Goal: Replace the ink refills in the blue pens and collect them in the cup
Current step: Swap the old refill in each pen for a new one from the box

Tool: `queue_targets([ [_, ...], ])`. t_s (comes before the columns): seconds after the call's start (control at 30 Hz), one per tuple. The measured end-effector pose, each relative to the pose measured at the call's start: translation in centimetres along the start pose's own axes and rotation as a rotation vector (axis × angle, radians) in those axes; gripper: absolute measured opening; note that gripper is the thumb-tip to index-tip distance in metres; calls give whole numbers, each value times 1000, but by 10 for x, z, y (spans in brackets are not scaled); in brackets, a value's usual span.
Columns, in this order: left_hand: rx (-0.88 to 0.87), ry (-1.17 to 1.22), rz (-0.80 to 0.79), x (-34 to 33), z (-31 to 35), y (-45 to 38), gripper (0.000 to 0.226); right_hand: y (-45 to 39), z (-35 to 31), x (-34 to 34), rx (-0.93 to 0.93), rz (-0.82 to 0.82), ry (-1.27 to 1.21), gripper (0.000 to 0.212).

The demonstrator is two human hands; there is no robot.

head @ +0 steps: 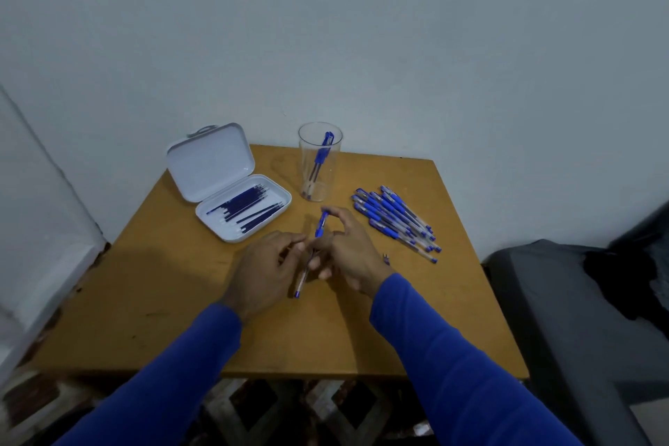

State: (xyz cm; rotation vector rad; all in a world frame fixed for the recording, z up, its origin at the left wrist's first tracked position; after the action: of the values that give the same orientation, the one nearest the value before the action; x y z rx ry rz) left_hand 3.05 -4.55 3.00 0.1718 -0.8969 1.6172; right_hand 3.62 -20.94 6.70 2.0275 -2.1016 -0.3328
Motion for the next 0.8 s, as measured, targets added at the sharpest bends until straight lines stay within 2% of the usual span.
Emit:
queue_targets([
  [0.23, 127, 53, -101, 15, -3, 15, 34, 16, 19, -8, -58, 53, -109, 27],
  [0.33, 171, 86, -107, 17, -5, 20, 27, 23, 26, -6, -68, 63, -152, 28],
  [0.6, 156, 136, -151, 17, -10, 30, 11, 32, 35, 4, -65, 6, -173, 39],
  [0.8, 181, 190, -203, 17, -17, 29, 14, 32, 39, 4, -14, -16, -121, 24],
])
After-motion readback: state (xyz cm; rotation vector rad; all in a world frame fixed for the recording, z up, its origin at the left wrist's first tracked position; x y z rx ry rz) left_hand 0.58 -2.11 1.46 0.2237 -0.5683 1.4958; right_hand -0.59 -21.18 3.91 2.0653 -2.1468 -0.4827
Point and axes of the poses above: each hand's wrist, its own y-axis away from the middle knuckle, its own x-axis out of the back of the hand, z = x × y, the point moved 3 cm from there along -y, towards the middle knuckle, and after that the axes turned 13 degrees about z, right-handed, at the moved point
